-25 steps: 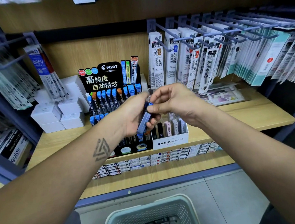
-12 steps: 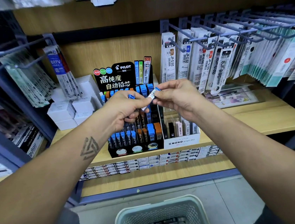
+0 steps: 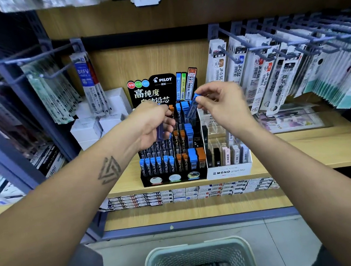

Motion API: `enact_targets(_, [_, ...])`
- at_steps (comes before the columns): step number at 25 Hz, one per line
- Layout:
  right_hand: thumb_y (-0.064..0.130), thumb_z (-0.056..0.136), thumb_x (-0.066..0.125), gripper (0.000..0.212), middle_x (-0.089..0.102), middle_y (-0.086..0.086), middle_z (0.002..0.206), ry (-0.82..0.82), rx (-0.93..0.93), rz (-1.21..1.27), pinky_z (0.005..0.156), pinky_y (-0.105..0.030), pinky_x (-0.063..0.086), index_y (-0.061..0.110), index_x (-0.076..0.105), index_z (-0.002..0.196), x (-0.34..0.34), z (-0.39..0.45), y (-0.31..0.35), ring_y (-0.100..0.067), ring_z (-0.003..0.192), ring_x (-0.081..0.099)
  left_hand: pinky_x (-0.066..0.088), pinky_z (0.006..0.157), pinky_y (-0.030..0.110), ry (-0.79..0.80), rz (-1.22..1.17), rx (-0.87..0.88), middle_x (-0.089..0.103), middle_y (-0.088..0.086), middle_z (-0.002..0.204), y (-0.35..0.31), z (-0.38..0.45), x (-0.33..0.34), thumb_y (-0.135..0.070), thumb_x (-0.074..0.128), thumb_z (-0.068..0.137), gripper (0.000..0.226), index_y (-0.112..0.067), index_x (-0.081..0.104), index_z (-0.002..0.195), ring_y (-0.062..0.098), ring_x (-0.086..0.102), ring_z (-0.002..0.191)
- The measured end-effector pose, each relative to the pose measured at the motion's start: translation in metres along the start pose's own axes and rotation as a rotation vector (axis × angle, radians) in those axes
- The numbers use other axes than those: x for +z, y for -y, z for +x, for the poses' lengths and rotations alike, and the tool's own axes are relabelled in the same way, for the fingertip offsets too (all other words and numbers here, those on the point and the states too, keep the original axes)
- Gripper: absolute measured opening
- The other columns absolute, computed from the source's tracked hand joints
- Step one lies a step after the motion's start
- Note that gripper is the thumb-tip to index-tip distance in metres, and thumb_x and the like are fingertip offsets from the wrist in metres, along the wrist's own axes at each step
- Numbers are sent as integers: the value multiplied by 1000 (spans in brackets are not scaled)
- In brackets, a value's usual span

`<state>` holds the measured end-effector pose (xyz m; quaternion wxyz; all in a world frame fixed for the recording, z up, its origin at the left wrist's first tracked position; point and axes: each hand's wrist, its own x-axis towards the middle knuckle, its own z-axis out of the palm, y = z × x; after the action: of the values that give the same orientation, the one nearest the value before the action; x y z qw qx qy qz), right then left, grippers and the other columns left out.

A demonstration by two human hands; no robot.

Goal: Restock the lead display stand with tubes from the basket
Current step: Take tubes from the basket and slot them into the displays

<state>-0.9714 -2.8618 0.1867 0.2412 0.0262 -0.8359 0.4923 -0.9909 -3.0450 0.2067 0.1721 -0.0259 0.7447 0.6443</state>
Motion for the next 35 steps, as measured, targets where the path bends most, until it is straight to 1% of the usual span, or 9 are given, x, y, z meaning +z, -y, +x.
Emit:
enact_targets(3, [13, 90, 72, 14, 73, 7, 83, 20, -35, -85, 83, -39, 60, 25, 74, 97, 9, 1, -5, -12, 81, 72, 27, 41, 21, 9, 27, -9, 50, 6, 63, -1, 1, 1, -15, 40, 104, 11, -7, 49, 103, 12, 35, 45])
enact_targets(7, [14, 91, 71, 14, 68, 9, 87, 55, -122, -268, 77, -14, 47, 18, 74, 104, 17, -3, -5, -8, 83, 65, 26, 40, 20, 32, 31, -14, 52, 8, 61, 0, 2, 2, -19, 42, 104, 14, -7, 49, 100, 12, 34, 41])
enact_targets(12, [10, 93, 67, 19, 74, -3, 103, 90, -252, -464, 91, -35, 53, 14, 74, 110, 27, -4, -13, -20, 96, 68, 29, 42, 22, 43, -31, -31, 54, 14, 65, 0, -1, 4, -8, 41, 97, 3, -7, 44, 97, 15, 38, 44])
enact_targets(16, [3, 95, 55, 33, 71, -3, 109, 86, -282, -543, 91, -33, 52, 15, 71, 122, 24, -5, -14, -22, 99, 65, 45, 50, 27, 87, -63, -44, 62, 17, 73, 3, -1, 3, -3, 43, 101, 12, -2, 51, 110, 20, 54, 55])
enact_targets(19, [5, 93, 58, 35, 70, 5, 98, 64, -64, -274, 77, -22, 50, 22, 70, 122, 17, -7, -8, -9, 79, 62, 51, 58, 30, 209, -69, -69, 66, 13, 77, 3, -4, 0, -14, 48, 105, 20, -7, 58, 121, 20, 60, 62])
enact_targets(23, [12, 91, 71, 18, 76, 0, 91, 211, 192, 287, 70, -24, 54, 16, 75, 107, 0, -18, 7, -11, 82, 68, 45, 52, 22, 365, -35, -78, 64, 12, 77, 4, -9, 4, -6, 48, 103, 22, 1, 62, 119, 12, 53, 58])
enact_targets(27, [3, 85, 75, 11, 75, -5, 81, 242, 218, 397, 62, -20, 52, 6, 75, 96, -18, -28, 6, -9, 69, 66, 45, 61, 25, 468, 2, -71, 64, 12, 81, 3, -16, 16, -1, 51, 100, 19, 4, 64, 113, 13, 54, 64])
enact_targets(30, [-4, 86, 71, 11, 71, -12, 78, 198, 269, 462, 65, -25, 54, -5, 71, 96, -29, -26, 1, -16, 67, 65, 52, 65, 27, 480, -32, -66, 67, 13, 85, 1, -16, 17, -7, 50, 101, 24, 6, 64, 116, 17, 61, 72])
enact_targets(35, [-7, 90, 65, 19, 71, -19, 85, 192, 344, 569, 73, -29, 59, -7, 68, 109, -33, -25, 2, -24, 74, 68, 56, 58, 25, 312, -17, 39, 69, 16, 81, 4, -11, 16, 3, 60, 94, 11, 2, 68, 102, 19, 64, 68])
